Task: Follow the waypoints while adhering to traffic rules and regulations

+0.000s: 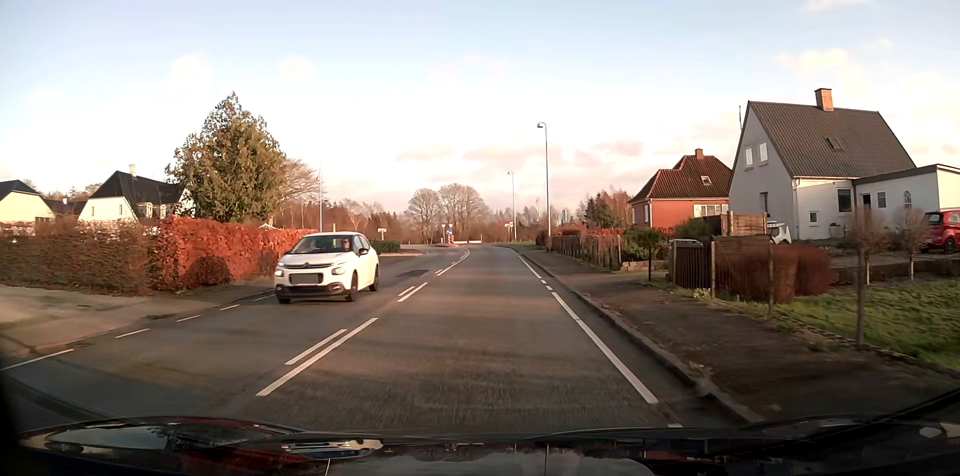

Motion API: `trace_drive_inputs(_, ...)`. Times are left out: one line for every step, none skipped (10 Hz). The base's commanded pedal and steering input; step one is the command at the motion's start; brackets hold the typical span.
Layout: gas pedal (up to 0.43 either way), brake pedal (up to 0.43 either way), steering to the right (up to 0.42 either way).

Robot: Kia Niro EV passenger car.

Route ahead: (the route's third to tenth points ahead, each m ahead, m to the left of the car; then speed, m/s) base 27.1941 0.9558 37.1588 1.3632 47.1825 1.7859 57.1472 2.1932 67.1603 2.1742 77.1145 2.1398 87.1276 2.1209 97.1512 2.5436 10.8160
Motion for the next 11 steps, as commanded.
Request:
trace_drive_inputs(0.079, 0.0, -0.004)
trace_drive_inputs(0.079, 0.0, -0.002)
trace_drive_inputs(0.079, 0.0, -0.001)
trace_drive_inputs(0.079, 0.0, -0.001)
trace_drive_inputs(0.079, 0.0, -0.001)
trace_drive_inputs(0.079, 0.0, -0.001)
trace_drive_inputs(0.079, 0.0, -0.001)
trace_drive_inputs(0.079, 0.0, -0.001)
trace_drive_inputs(0.079, 0.0, 0.0)
trace_drive_inputs(0.079, 0.0, 0.001)
trace_drive_inputs(0.079, 0.0, 0.003)
